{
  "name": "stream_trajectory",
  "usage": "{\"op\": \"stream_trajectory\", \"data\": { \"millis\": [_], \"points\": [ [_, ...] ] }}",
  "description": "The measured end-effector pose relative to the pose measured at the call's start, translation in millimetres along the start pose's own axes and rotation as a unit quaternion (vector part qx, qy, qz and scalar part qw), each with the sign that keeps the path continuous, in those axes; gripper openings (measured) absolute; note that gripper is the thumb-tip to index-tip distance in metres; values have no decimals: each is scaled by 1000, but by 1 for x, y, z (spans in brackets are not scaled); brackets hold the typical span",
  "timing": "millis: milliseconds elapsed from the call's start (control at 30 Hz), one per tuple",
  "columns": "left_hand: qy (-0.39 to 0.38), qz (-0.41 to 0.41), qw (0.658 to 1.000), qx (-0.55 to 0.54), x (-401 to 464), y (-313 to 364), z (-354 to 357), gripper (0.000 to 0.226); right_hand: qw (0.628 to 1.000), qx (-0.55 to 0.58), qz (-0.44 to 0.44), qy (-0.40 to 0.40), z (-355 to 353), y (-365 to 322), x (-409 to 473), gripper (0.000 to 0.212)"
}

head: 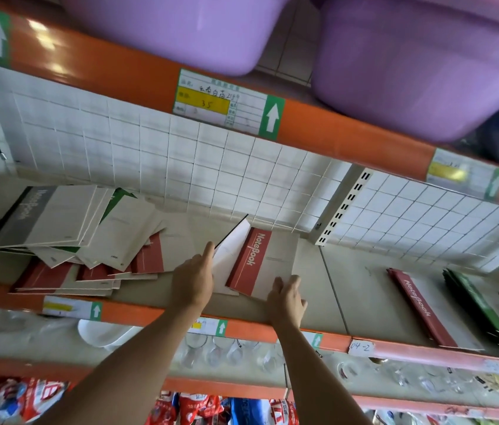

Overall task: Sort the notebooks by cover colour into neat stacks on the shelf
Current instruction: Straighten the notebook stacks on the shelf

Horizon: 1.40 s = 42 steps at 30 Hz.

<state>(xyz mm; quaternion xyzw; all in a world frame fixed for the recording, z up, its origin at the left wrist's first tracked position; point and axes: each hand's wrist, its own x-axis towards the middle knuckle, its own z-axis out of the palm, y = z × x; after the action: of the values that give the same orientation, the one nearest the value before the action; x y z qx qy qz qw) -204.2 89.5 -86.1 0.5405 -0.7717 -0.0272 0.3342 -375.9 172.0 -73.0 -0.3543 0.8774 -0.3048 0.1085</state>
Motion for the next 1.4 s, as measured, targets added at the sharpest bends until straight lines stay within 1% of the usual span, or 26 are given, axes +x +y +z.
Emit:
{"op": "stream_trajectory", "data": {
  "millis": [33, 133, 200, 300, 400, 500, 600, 667, 767, 867, 1000, 1133, 1233, 1300, 1400],
  "points": [
    [-1, 5, 1000, 5, 1, 0, 0, 55, 1000, 14, 4, -5, -4, -1, 0, 13],
    [-12, 10, 1000, 7, 0, 3, 0, 56, 995, 91, 27, -27, -14, 0, 0, 29],
    [-18, 21, 999, 15, -4, 5, -1, 60, 987, 148, 37, -54, -20, 4, 0, 35],
    [-44, 10, 999, 29, -9, 10, -7, 61, 969, 220, 55, -93, -37, 10, -1, 33],
    [-78, -36, 996, 26, -13, 35, -15, 49, 959, 261, 69, -88, -60, 18, -3, 30],
    [-97, -36, 995, 1, -17, 78, -20, 36, 958, 266, 67, -84, -83, 37, -5, 33],
    [-80, -39, 995, -35, -14, 130, -18, 20, 963, 254, 78, -48, -117, 62, 1, 36],
    [-80, -39, 995, -48, -13, 169, -14, 18, 963, 252, 89, -19, -148, 84, 5, 35],
    [-116, -45, 990, -72, -19, 234, -6, 20, 956, 274, 101, 35, -191, 126, 17, 22],
    [-138, -59, 984, -93, -35, 289, 8, 19, 951, 283, 101, 77, -224, 170, 23, 24],
    [-163, -63, 981, -83, -60, 349, 25, 21, 949, 278, 113, 92, -256, 230, 26, 20],
    [-187, -57, 978, -73, -81, 395, 39, 28, 962, 230, 116, 84, -285, 275, 44, 21],
    [-202, -64, 976, -50, -89, 414, 48, 33, 963, 224, 126, 83, -296, 297, 53, 20],
    [-204, -65, 976, -37, -88, 422, 51, 32, 965, 213, 133, 75, -298, 306, 61, 19],
    [-199, -65, 978, -26, -78, 428, 58, 29, 969, 190, 146, 61, -301, 309, 79, 23]
  ]
}}
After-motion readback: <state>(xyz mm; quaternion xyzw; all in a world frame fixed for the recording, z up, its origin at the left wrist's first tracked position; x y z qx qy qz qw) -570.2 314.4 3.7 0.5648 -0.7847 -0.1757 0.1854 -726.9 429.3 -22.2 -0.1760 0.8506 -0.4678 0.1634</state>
